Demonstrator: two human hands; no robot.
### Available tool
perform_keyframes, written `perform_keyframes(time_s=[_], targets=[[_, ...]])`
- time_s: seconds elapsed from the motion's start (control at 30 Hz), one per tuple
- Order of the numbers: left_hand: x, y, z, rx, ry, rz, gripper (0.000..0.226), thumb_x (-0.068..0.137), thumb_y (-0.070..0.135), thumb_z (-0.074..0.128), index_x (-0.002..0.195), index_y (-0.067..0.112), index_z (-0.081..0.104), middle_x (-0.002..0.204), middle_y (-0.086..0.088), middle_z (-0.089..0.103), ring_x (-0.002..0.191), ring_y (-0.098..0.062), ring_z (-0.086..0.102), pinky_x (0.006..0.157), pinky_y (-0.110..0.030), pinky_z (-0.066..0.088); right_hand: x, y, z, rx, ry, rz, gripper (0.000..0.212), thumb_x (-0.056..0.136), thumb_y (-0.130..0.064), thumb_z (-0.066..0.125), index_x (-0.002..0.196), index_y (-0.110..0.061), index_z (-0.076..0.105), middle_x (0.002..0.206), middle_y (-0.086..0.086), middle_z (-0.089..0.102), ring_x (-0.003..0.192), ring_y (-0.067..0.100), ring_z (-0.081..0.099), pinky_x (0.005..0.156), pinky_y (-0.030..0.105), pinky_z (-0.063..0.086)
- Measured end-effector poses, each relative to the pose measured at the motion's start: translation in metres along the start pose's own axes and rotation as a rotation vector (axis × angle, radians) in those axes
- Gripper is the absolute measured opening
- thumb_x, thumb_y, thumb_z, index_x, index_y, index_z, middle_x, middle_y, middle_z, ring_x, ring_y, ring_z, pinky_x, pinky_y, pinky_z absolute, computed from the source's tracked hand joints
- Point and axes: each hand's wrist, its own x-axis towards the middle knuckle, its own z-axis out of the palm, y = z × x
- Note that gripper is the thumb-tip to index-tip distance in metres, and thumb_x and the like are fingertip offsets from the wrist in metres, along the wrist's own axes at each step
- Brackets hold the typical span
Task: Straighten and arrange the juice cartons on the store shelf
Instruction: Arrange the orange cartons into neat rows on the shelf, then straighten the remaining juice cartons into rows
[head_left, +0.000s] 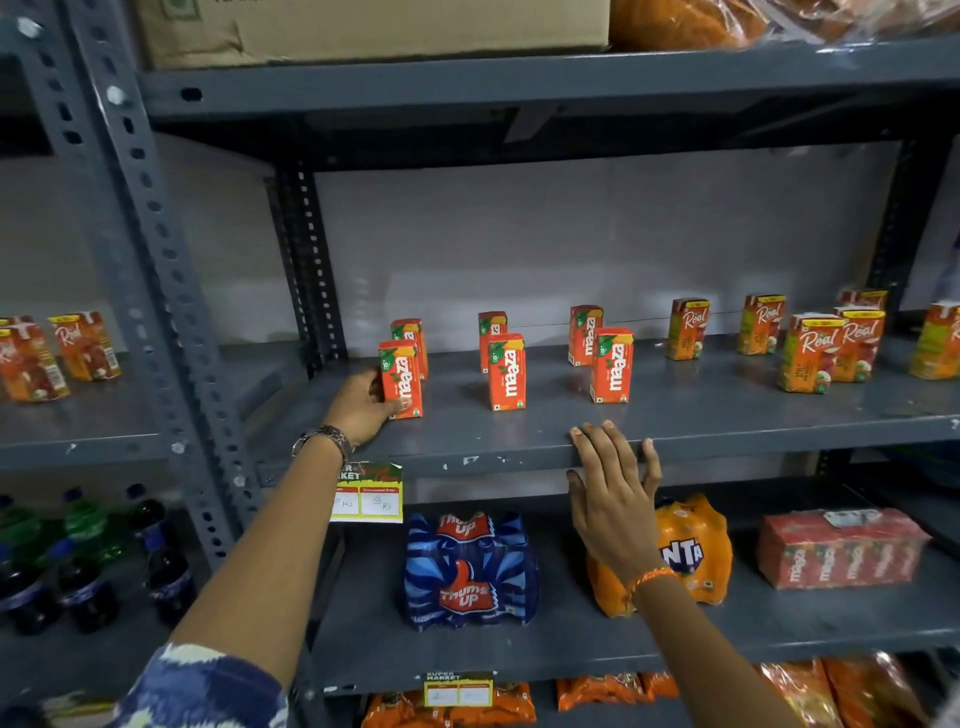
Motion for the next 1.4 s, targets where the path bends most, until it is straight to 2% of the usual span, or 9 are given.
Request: perform_keyframes(time_s=[0.23, 0.33, 0.43, 0.53, 0.7, 0.8, 1.0, 1.13, 1.4], targets=[[0.000, -0.003, -0.001, 0.014, -0.013, -0.010, 0.056, 0.083, 0.011, 0.075, 0.136, 0.010, 0.054, 0.136, -0.011, 0.064, 0.106, -0.013, 0.059, 0.094, -0.031, 0.045, 0.001, -0.011, 0.003, 0.014, 0.046, 0.024, 0.058, 0.094, -0.030, 0.050, 0.149, -0.018, 0.035, 0.153, 0.003, 0.036, 0.150, 0.024, 0.022, 0.122, 0.056, 0.005], [-0.011, 0.004, -0.005, -0.073, 0.002, -0.037, 0.079, 0.080, 0.006, 0.077, 0.150, 0.012, 0.039, 0.147, -0.009, 0.054, 0.131, -0.022, 0.054, 0.108, -0.040, 0.042, 0.000, -0.009, -0.003, 0.020, 0.029, 0.010, 0.059, 0.094, -0.029, 0.049, 0.150, -0.019, 0.033, 0.155, 0.002, 0.034, 0.151, 0.022, 0.021, 0.121, 0.056, 0.008], [-0.040, 0.018, 0.002, -0.118, 0.384, -0.001, 0.096, 0.081, 0.012, 0.079, 0.158, 0.019, 0.024, 0.160, -0.005, 0.039, 0.146, -0.021, 0.038, 0.121, -0.046, 0.032, -0.001, 0.000, -0.010, 0.029, 0.001, -0.051, 0.063, 0.094, -0.029, 0.048, 0.153, -0.020, 0.028, 0.160, 0.000, 0.030, 0.153, 0.018, 0.017, 0.122, 0.051, 0.010], [-0.088, 0.043, 0.043, -0.048, 0.673, 0.218, 0.068, 0.089, 0.026, 0.068, 0.151, 0.024, 0.040, 0.152, 0.004, 0.048, 0.135, -0.009, 0.045, 0.116, -0.036, 0.036, -0.008, 0.025, -0.020, 0.064, 0.046, -0.014, 0.062, 0.091, -0.021, 0.048, 0.151, -0.014, 0.033, 0.159, 0.005, 0.032, 0.152, 0.021, 0.021, 0.124, 0.044, 0.013], [-0.127, 0.069, 0.154, 0.216, 0.391, 0.445, 0.057, 0.099, 0.045, 0.044, 0.151, 0.021, 0.043, 0.157, 0.001, 0.042, 0.145, -0.015, 0.035, 0.119, -0.043, 0.031, -0.009, 0.080, -0.046, 0.130, 0.099, -0.015, 0.051, 0.088, -0.008, 0.050, 0.138, -0.011, 0.054, 0.145, 0.003, 0.054, 0.140, 0.019, 0.044, 0.117, 0.044, 0.030], [-0.124, 0.059, 0.195, 0.467, 0.322, 0.571, 0.056, 0.099, 0.043, 0.042, 0.147, 0.015, 0.050, 0.152, -0.002, 0.050, 0.142, -0.020, 0.045, 0.120, -0.043, 0.030, 0.021, 0.095, -0.063, 0.267, 0.127, 0.002, 0.028, 0.093, -0.021, 0.048, 0.113, -0.022, 0.067, 0.113, -0.007, 0.071, 0.104, 0.012, 0.063, 0.095, 0.032, 0.040], [-0.107, 0.043, 0.216, 0.671, 0.446, 0.569, 0.048, 0.099, 0.044, 0.039, 0.130, 0.016, 0.062, 0.134, -0.002, 0.065, 0.122, -0.025, 0.059, 0.109, -0.043, 0.036, 0.122, 0.120, -0.077, 0.660, -0.380, 0.447, 0.050, 0.083, -0.026, 0.075, 0.127, -0.010, 0.059, 0.113, 0.006, 0.069, 0.102, 0.019, 0.067, 0.093, 0.037, 0.055], [-0.106, 0.041, 0.220, 0.691, 0.487, 0.586, 0.044, 0.097, 0.042, 0.046, 0.129, 0.017, 0.063, 0.134, -0.002, 0.065, 0.122, -0.024, 0.059, 0.109, -0.042, 0.034, 0.155, 0.114, -0.060, 0.742, -0.669, 0.396, 0.070, 0.078, -0.022, 0.081, 0.139, -0.006, 0.049, 0.128, 0.008, 0.062, 0.118, 0.024, 0.061, 0.101, 0.036, 0.051], [-0.104, 0.039, 0.222, 0.683, 0.483, 0.562, 0.044, 0.098, 0.043, 0.044, 0.132, 0.020, 0.060, 0.136, 0.002, 0.064, 0.125, -0.021, 0.057, 0.114, -0.039, 0.030, 0.158, 0.115, -0.038, 0.776, -0.707, 0.330, 0.053, 0.086, -0.018, 0.073, 0.134, -0.008, 0.054, 0.131, 0.008, 0.064, 0.121, 0.022, 0.061, 0.103, 0.033, 0.044]])
